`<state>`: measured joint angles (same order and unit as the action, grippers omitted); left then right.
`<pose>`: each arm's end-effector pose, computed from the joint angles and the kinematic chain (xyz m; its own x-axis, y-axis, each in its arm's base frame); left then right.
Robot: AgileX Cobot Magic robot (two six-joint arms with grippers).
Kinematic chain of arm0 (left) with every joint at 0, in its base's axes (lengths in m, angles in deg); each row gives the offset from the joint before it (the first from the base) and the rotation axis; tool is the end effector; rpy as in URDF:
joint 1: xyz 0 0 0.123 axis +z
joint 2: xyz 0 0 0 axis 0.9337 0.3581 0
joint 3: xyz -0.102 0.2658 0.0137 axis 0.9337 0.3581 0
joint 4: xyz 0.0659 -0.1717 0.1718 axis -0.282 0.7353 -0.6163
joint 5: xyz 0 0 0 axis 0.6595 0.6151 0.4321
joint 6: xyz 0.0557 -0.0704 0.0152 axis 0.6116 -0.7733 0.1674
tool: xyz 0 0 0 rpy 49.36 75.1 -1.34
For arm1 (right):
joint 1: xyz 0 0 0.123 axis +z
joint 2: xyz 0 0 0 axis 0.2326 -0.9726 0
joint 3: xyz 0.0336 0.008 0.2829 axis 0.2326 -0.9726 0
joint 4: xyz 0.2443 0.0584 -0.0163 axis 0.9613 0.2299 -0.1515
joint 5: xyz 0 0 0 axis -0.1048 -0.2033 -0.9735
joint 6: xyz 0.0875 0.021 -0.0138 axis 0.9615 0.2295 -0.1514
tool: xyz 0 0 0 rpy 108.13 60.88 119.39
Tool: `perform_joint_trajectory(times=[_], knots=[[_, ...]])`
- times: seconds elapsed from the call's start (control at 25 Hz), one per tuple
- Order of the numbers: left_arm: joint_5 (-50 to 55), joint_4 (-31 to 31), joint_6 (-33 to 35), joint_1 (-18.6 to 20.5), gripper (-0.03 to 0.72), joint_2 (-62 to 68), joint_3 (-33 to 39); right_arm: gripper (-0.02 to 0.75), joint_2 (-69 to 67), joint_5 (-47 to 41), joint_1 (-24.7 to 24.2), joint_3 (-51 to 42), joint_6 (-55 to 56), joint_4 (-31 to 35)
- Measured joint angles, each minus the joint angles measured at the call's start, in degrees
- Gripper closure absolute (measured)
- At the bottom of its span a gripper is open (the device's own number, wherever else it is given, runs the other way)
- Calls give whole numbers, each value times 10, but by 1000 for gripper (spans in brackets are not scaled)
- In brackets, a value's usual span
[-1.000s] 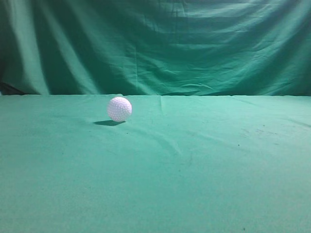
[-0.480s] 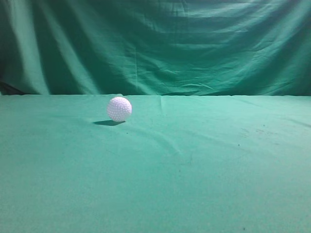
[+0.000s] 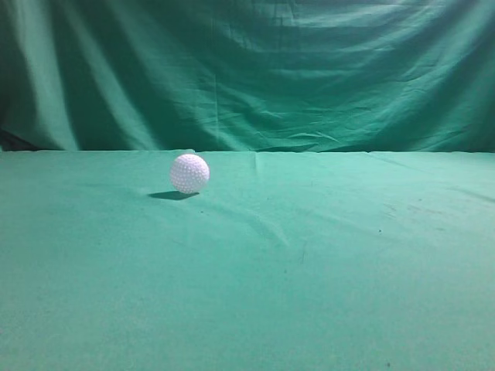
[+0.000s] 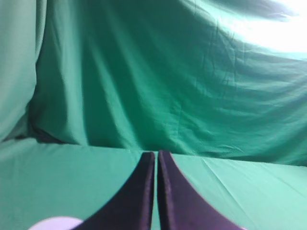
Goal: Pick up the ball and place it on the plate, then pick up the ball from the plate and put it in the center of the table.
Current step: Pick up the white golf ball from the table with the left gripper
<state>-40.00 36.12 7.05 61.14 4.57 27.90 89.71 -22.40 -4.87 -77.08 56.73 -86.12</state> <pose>0.0529 -0.0067 0.2262 0.1984 -0.2088 -0.9576 0.1692 0.9697 -0.1764 0.0522 0.0041 0.1693 -0.3092 -0.0649 -0.9488 -0.1167 0.9927 -0.0298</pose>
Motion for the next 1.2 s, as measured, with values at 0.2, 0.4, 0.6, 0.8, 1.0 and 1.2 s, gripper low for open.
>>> perform_joint_trajectory(times=[0.2,0.4,0.6,0.8,1.0,1.2], knots=[[143,-8,-25,0,688,100,-111,738,0,0,0,0,0,0],[176,-8,-25,0,688,248,-165,738,0,0,0,0,0,0],[138,21,-32,0,688,358,-169,738,0,0,0,0,0,0],[136,20,35,-71,688,437,-233,738,0,0,0,0,0,0],[142,22,115,-202,688,514,-297,738,0,0,0,0,0,0],[274,25,117,-257,688,670,-437,738,0,0,0,0,0,0]])
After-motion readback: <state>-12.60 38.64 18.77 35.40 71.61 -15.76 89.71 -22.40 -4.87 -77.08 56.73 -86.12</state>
